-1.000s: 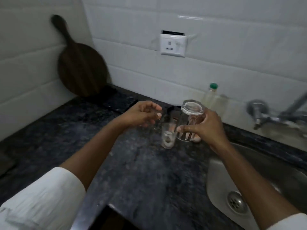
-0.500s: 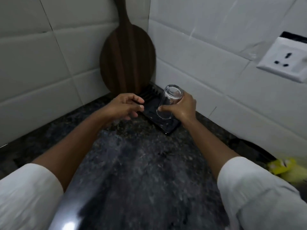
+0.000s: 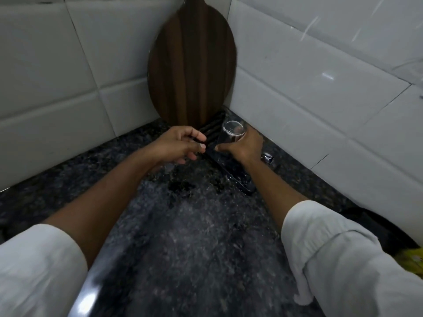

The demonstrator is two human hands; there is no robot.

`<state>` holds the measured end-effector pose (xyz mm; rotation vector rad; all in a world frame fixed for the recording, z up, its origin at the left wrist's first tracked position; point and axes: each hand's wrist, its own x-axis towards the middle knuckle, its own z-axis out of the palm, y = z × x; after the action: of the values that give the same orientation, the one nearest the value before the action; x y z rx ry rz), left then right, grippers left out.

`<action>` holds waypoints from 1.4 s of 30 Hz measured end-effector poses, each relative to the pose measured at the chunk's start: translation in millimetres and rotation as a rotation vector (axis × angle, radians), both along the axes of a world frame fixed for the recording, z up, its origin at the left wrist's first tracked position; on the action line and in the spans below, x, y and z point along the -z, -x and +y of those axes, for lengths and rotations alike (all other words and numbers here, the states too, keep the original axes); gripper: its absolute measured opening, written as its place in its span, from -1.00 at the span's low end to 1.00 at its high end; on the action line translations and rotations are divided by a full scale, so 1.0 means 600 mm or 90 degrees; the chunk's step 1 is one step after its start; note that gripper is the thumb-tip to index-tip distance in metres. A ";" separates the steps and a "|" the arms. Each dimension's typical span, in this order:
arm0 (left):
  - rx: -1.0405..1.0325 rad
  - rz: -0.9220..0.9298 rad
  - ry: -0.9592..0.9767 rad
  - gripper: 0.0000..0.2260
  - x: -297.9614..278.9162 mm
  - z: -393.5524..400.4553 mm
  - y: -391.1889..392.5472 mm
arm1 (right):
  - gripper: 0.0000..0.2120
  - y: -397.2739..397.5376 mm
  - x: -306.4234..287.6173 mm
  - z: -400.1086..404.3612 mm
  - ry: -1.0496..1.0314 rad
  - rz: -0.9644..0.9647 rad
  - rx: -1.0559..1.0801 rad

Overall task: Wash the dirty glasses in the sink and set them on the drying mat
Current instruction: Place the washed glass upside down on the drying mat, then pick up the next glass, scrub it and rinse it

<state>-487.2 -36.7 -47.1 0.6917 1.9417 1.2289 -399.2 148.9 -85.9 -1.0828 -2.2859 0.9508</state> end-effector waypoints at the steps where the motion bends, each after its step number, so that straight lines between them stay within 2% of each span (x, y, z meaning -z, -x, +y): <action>1: 0.002 0.002 0.001 -0.87 0.000 0.000 0.000 | -0.30 -0.001 0.002 -0.002 0.007 0.004 -0.001; 6: 0.008 0.010 0.006 -0.87 -0.008 0.009 -0.016 | -0.27 -0.014 -0.006 -0.005 0.046 -0.004 -0.031; 9: 0.019 0.012 -0.003 -0.87 -0.019 0.022 -0.042 | -0.32 -0.047 -0.020 -0.009 0.117 0.020 -0.015; 16: 0.084 0.058 -0.030 -0.85 -0.077 0.077 -0.184 | -0.81 -0.234 -0.104 -0.009 0.272 0.146 0.011; 20: 0.142 0.081 -0.060 -0.85 -0.122 0.103 -0.320 | -0.90 -0.383 -0.166 -0.009 0.265 0.154 0.001; 30: 0.271 0.080 -0.101 -0.88 -0.188 0.132 -0.643 | -0.90 -0.763 -0.257 -0.035 0.150 0.125 0.059; 36: 0.314 0.089 -0.089 -0.83 -0.198 0.139 -0.743 | -0.91 -0.886 -0.207 -0.042 0.124 0.109 0.182; 38: 0.323 0.099 -0.080 -0.80 -0.194 0.141 -0.746 | -0.83 -0.890 -0.170 -0.057 0.154 0.055 0.165; 40: 0.324 0.102 -0.076 -0.80 -0.186 0.144 -0.735 | -0.61 -0.872 -0.138 -0.078 0.193 -0.006 0.120; 42: 0.317 0.105 -0.067 -0.79 -0.179 0.147 -0.717 | -0.44 -0.838 -0.098 -0.097 0.203 -0.003 0.096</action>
<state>-56.8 51.4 60.4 1.2761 1.6909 0.9859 103.6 90.9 -26.9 -1.3657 -2.0667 1.2782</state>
